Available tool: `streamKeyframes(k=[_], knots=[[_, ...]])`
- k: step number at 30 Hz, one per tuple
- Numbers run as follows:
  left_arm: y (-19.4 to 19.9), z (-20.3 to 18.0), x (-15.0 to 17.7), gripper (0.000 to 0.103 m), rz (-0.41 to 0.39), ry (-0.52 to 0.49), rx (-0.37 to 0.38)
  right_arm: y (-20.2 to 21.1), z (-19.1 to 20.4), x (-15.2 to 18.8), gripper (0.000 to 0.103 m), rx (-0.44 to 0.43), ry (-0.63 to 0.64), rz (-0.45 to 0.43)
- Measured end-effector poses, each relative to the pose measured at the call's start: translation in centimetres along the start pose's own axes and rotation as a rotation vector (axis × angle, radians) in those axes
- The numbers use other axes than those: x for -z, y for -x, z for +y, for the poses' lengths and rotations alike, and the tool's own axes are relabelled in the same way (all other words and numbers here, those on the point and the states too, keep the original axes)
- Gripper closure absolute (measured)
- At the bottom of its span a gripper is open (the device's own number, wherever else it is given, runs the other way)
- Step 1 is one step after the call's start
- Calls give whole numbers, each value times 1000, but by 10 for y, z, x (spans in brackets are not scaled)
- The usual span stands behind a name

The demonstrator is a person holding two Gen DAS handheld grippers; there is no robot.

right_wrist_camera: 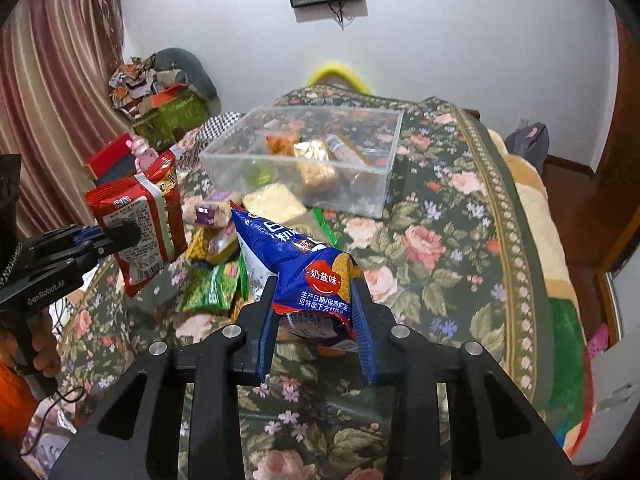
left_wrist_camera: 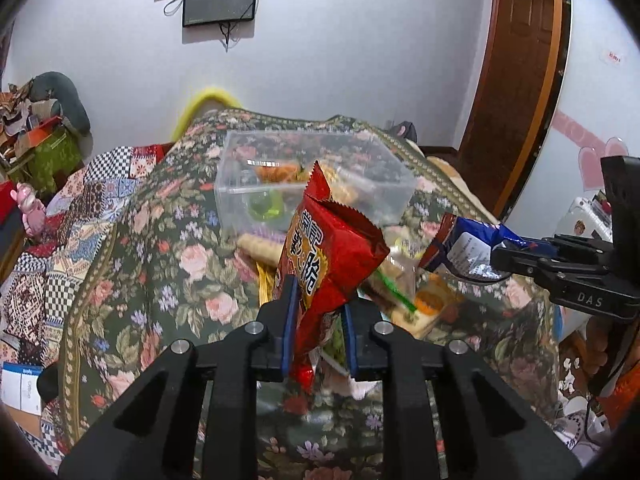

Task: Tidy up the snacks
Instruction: 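Drop chip bag into box with left tool while right tool drops blue bag in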

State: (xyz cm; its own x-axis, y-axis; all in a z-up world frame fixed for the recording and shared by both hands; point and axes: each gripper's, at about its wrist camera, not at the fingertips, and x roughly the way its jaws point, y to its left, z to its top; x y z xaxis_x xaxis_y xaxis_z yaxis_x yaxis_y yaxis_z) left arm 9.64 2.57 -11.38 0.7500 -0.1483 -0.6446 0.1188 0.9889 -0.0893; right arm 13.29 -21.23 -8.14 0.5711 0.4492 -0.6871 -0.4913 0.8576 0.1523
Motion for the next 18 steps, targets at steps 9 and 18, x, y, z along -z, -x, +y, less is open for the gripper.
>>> streamKeyframes(k=[9, 18], knots=[[1, 9, -49, 83, -75, 15, 1, 10, -8, -44, 73, 8, -11, -113], [-27, 23, -95, 83, -105, 15, -37, -14, -14, -90, 73, 34, -12, -171]])
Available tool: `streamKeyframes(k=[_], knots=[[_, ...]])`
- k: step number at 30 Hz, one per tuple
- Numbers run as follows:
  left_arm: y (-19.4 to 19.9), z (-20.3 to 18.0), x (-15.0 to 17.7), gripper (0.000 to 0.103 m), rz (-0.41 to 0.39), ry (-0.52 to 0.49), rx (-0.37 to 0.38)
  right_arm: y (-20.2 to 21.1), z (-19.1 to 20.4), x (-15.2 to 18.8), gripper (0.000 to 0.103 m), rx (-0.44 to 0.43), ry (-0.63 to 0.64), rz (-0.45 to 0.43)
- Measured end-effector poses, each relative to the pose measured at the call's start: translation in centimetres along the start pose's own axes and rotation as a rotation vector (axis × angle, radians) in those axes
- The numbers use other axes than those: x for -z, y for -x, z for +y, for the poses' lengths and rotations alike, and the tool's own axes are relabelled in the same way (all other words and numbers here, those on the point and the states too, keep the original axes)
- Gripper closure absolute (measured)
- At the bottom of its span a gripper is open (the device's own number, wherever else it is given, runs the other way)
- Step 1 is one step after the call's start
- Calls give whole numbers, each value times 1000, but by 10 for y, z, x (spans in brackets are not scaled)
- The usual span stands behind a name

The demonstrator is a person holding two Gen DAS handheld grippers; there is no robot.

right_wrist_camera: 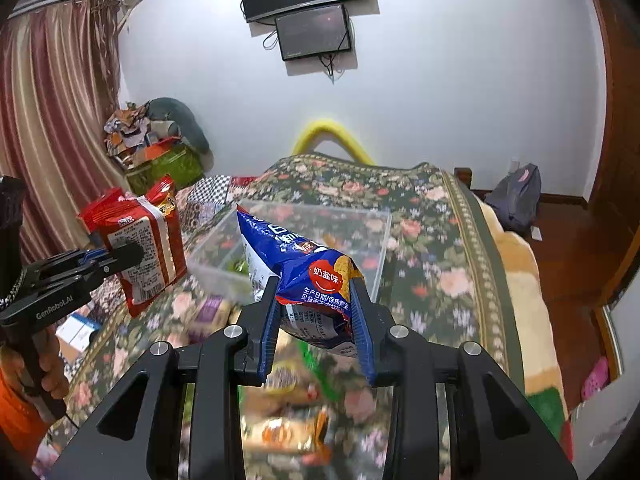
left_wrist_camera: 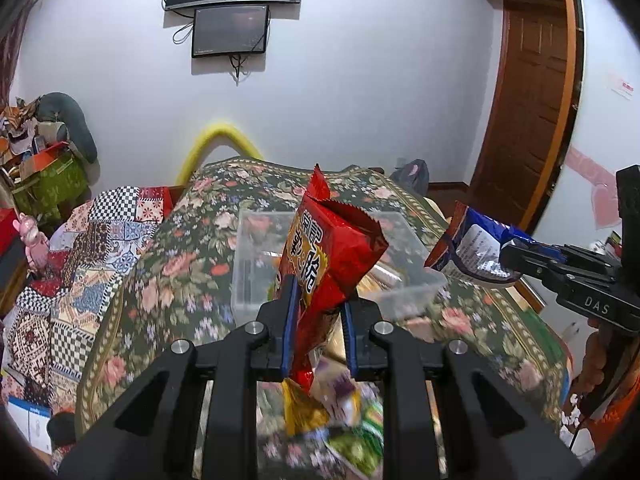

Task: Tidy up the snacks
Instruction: 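Drop chip bag into box with left tool while right tool drops blue bag in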

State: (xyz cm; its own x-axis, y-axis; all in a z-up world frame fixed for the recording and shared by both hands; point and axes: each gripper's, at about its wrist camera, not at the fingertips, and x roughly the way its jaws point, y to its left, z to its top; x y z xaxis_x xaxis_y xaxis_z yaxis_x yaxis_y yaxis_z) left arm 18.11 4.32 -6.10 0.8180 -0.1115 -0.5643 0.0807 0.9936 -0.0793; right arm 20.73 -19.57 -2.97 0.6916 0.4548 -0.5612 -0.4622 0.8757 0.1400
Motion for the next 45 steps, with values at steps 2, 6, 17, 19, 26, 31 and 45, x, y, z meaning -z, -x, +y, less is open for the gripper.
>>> streamKeyframes(k=[2, 6, 17, 19, 26, 31, 45], knots=[[-10, 2, -7, 83, 0, -7, -15, -8, -1, -7, 73, 10, 4, -5], [-33, 7, -18, 83, 9, -11, -28, -28, -4, -20, 73, 28, 6, -3], [-103, 19, -30, 83, 63, -29, -84, -92, -7, -34, 73, 81, 33, 46], [-114, 20, -30, 83, 70, -29, -95, -102, -8, -34, 73, 92, 36, 58], [-141, 19, -26, 83, 104, -44, -136, -120, -6, -32, 72, 118, 70, 73], [-153, 20, -18, 83, 146, -23, -138, -122, 1, -36, 72, 112, 99, 83], [-100, 13, -11, 24, 122, -45, -120, -103, 3, -27, 45, 57, 67, 142]])
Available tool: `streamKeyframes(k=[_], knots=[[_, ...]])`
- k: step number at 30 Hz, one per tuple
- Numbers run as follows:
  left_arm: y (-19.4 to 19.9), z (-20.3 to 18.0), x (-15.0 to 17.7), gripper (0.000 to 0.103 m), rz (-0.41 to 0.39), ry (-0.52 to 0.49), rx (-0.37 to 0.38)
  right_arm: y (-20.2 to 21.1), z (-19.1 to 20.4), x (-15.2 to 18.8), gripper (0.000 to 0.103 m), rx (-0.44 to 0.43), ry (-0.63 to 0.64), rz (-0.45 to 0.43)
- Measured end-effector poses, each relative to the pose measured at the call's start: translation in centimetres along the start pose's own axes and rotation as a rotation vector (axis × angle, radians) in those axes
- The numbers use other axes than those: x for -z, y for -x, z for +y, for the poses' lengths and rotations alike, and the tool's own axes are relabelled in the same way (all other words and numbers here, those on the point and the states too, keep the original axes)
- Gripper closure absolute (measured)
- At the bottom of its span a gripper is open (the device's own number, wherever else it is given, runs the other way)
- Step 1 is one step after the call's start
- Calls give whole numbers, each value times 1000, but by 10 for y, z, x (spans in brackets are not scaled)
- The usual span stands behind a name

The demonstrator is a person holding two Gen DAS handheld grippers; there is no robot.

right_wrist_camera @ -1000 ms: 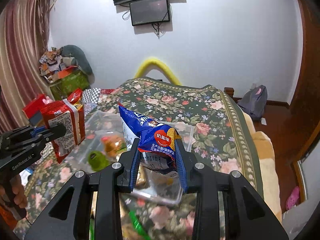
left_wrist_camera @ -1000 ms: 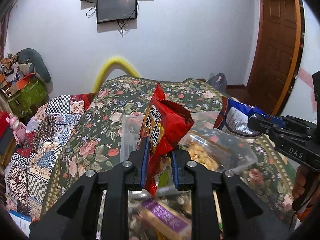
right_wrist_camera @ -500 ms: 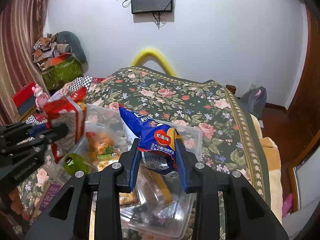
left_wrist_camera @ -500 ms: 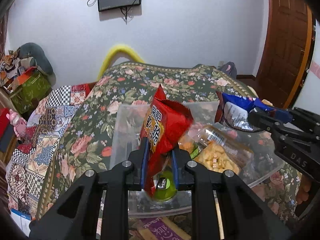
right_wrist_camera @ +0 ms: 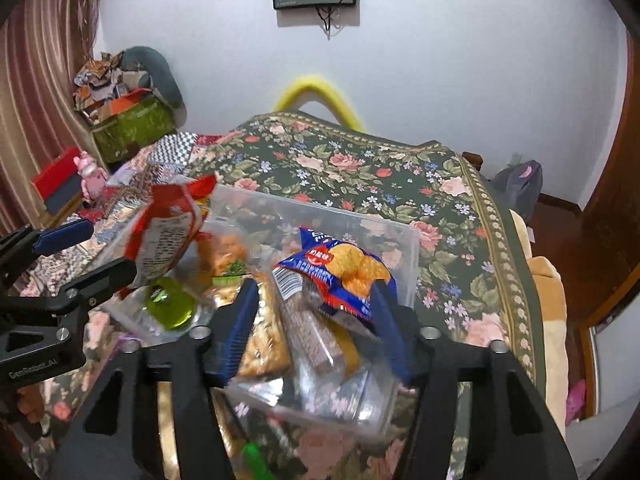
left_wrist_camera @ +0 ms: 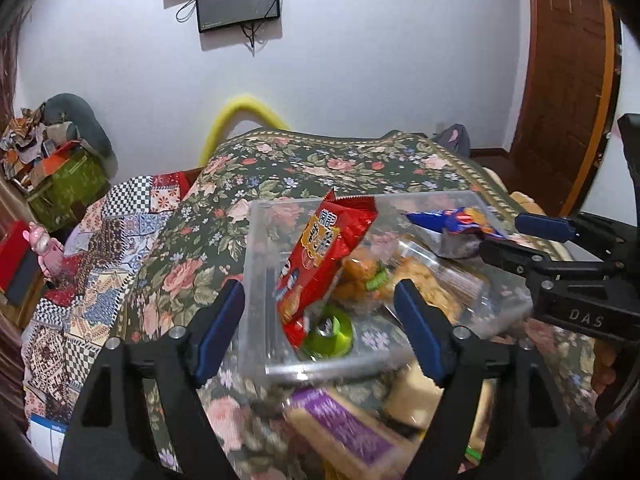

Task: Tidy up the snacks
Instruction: 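Drop chip bag into box with left tool while right tool drops blue bag in, then grasp purple coconut roll with left tool while right tool grasps clear bag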

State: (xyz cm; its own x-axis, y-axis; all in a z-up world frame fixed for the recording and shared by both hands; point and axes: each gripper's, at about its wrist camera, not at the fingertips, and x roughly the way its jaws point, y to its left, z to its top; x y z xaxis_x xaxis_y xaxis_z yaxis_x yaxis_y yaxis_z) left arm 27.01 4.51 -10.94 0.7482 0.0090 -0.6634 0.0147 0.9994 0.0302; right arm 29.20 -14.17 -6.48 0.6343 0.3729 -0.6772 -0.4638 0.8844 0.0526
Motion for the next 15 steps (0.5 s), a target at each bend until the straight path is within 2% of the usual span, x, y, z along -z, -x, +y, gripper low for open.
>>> streamKeyframes(k=[8, 15], knots=[[33, 4, 18, 20, 26, 35, 72, 46, 7, 20, 44, -73, 11, -29], [37, 1, 48, 18, 88, 41, 97, 65, 21, 51, 33, -86, 44, -23]])
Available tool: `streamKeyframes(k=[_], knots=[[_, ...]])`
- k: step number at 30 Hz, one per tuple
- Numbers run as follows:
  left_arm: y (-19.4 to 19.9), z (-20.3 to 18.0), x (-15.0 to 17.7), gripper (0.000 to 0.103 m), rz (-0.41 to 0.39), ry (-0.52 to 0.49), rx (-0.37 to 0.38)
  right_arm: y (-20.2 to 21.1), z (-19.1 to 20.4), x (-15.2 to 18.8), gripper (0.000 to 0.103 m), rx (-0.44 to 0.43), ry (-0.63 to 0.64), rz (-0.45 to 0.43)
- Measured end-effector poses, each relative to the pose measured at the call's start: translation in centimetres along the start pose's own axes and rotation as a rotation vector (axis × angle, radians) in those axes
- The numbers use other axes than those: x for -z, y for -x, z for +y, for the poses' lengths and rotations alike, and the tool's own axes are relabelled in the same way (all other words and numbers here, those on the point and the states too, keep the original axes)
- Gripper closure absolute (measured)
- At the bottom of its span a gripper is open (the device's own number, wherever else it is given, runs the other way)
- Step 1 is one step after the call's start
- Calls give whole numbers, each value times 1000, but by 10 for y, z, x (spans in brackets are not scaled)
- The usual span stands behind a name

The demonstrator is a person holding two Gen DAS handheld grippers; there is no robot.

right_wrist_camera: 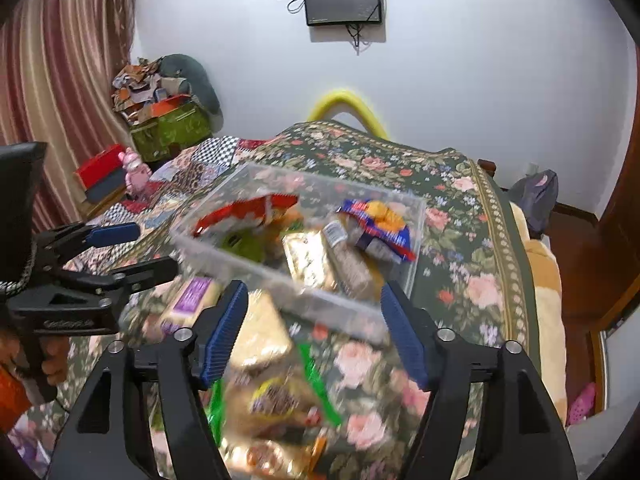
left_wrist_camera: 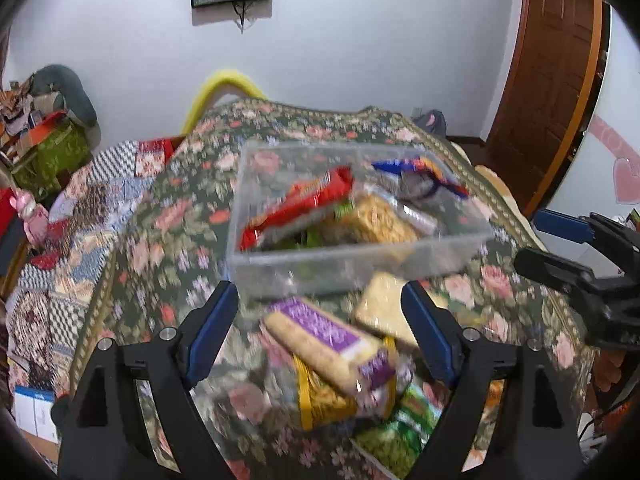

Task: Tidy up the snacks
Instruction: 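Grasp purple coconut roll with left tool while right tool grasps clear bag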

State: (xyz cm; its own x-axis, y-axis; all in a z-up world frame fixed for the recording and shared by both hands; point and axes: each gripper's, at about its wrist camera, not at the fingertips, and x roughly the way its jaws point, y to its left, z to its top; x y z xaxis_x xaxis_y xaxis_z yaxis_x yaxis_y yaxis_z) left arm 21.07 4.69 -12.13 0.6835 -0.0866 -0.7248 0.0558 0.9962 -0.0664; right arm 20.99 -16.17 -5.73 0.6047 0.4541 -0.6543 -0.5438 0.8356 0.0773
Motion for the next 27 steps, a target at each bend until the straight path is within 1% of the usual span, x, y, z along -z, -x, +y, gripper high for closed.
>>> streamKeyframes(k=[4, 8, 12, 16, 20, 21, 25, 27], knots=[[-15, -2, 17, 17, 55, 30, 20, -1, 4, 23, 22, -9, -23, 22], [-31, -6, 24, 17, 95, 57, 34, -10, 8, 42, 21, -20, -37, 69], [-42, -5, 30, 17, 110, 52, 0, -20, 9, 55, 20, -46, -61, 111], [-40, 8, 41, 17, 116, 75, 12, -31, 12, 63, 18, -53, -59, 142], [-36, 22, 54, 17, 124, 75, -8, -41, 12, 66, 18, -58, -56, 169], [-36, 25, 57, 17, 123, 79, -7, -43, 12, 66, 17, -61, -56, 172], [-41, 34, 61, 18, 123, 84, -21, -50, 10, 67, 6, -73, -73, 179], [-46, 35, 60, 24, 123, 91, -17, -54, 10, 68, 6, -88, -80, 188]])
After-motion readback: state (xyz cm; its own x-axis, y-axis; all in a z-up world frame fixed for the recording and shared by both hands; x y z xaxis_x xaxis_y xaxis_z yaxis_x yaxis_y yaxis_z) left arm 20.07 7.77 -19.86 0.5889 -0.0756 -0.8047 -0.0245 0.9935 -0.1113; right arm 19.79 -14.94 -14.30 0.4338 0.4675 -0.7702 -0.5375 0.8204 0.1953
